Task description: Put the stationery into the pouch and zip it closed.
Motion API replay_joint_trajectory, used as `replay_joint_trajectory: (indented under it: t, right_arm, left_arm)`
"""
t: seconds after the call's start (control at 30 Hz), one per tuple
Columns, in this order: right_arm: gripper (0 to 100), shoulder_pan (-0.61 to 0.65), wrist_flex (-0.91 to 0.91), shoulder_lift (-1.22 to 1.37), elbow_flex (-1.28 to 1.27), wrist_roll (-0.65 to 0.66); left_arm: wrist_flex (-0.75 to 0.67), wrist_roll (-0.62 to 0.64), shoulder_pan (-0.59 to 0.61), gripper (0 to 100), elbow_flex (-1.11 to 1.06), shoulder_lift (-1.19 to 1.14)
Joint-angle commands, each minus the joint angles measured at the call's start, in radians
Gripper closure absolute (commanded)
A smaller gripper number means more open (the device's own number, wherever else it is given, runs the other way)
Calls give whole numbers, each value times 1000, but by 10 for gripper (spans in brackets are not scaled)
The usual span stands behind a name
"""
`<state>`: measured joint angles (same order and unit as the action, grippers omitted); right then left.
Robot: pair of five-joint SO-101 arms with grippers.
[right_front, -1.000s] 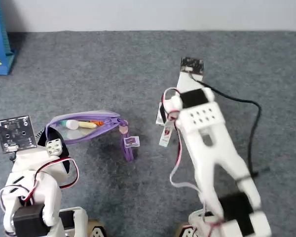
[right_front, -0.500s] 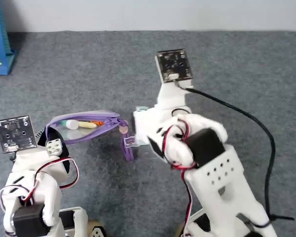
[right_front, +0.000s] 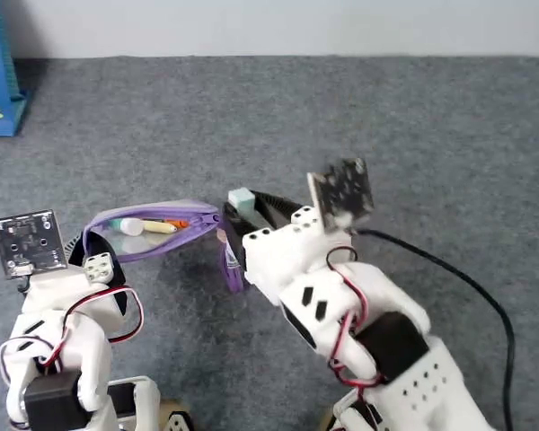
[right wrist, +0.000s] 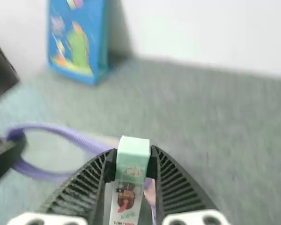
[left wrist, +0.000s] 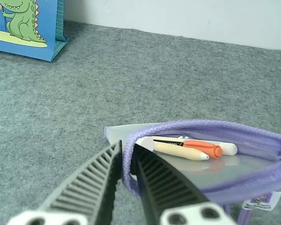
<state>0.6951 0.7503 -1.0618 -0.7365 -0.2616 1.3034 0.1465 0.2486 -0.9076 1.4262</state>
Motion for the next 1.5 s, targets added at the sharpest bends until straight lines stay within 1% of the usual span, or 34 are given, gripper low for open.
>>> replay_joint_trajectory:
  t: [0.0,0.13,0.33,0.53,0.63,0.83,0.93,1.07,1.23,1.3,1.47]
  right_arm:
    - [991,51,-154,-65,-21,11]
    - [991,140,-335,-68,-87,12]
    - [991,200,-716,-51,-253,14]
    - [991,206,-1021,116,-362,120]
    - [991,209,-1129,225,-364,133]
    - [991,203,-1282,400,-364,135]
    - [991,196,-1314,429,-370,130]
    - [976,196,-1234,426,-370,127]
    - [835,197,-1147,423,-368,126]
    - [805,197,-1142,421,-367,126]
    - [832,199,-1142,421,-367,126]
  left_arm:
    - [-28,6,-5,989,4,-8]
    - [-29,6,-5,989,4,-8]
    - [-29,6,-5,989,4,-8]
    - [-35,6,-5,989,2,-8]
    - [-35,6,-5,989,2,-8]
    - [-35,6,-3,989,-7,-9]
    - [-35,6,0,989,-12,-8]
    - [-35,6,-2,989,-12,-8]
    - [-35,6,-2,989,-12,-8]
    - [-35,6,-2,989,-12,-8]
    - [-35,6,-2,989,-12,-8]
